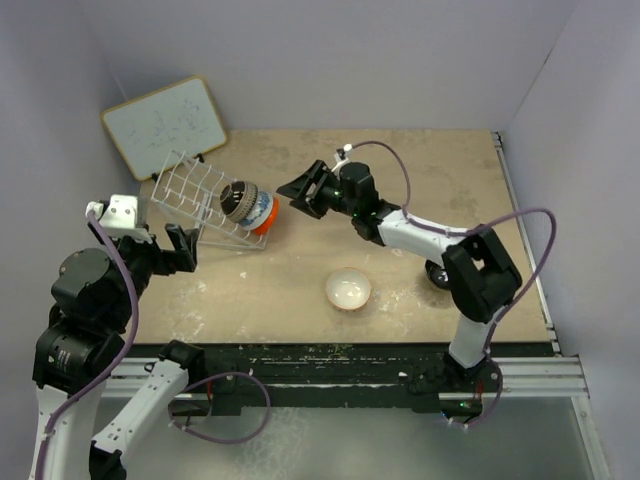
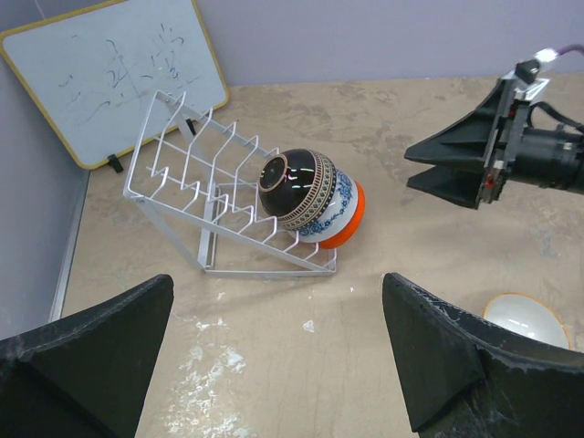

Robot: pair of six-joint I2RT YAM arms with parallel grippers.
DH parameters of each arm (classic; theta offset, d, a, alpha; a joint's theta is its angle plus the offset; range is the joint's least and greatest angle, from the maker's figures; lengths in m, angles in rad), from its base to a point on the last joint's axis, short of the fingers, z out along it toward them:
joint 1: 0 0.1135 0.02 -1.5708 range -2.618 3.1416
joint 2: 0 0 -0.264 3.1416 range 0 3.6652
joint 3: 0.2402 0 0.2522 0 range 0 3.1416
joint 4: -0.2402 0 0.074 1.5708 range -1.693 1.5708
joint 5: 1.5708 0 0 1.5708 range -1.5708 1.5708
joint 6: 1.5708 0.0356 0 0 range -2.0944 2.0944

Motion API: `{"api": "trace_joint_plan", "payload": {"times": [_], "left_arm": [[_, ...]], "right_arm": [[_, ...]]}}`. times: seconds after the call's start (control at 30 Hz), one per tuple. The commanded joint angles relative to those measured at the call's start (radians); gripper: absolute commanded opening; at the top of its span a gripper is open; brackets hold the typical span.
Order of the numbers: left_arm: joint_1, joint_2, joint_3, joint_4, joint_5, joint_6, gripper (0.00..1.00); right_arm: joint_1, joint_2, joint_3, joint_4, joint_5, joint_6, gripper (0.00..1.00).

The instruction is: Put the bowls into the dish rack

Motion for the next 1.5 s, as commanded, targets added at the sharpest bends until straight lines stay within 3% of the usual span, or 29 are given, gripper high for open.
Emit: {"api": "trace_joint_plan", "payload": {"times": [0.0, 0.23, 0.33, 0.5, 0.9, 1.47], "left_arm": [[-0.005, -0.01, 0.008, 0.038, 0.019, -0.011, 0.99], [-0.004, -0.016, -0.008, 0.046, 0.03, -0.011, 0.99], [-0.005, -0.016, -0.01, 0.049, 0.039, -0.01, 0.99], [-0.004, -0.024, -0.017, 0.055, 0.067, -0.021, 0.99], [-0.005, -0.061, -0.039, 0.054, 0.066, -0.025, 0.99], [-0.005, -0.053, -0.079, 0.058, 0.057, -0.025, 0.99]], "right_arm": [[-0.028, -0.169, -0.034, -0.34, 0.175, -0.326, 0.69], [-0.08, -0.408, -0.039, -0.849, 0.569, -0.578, 0.86], [-0.116, -0.484, -0.079, -1.0, 0.638, -0.599, 0.8], [-0.202, -0.545, -0.139, -1.196, 0.607, -0.617, 0.76], [-0.445, -0.564, -0.285, -1.152, 0.542, -0.656, 0.65], [-0.457, -0.455, -0.375, -1.016, 0.553, -0.689, 0.44]]}}
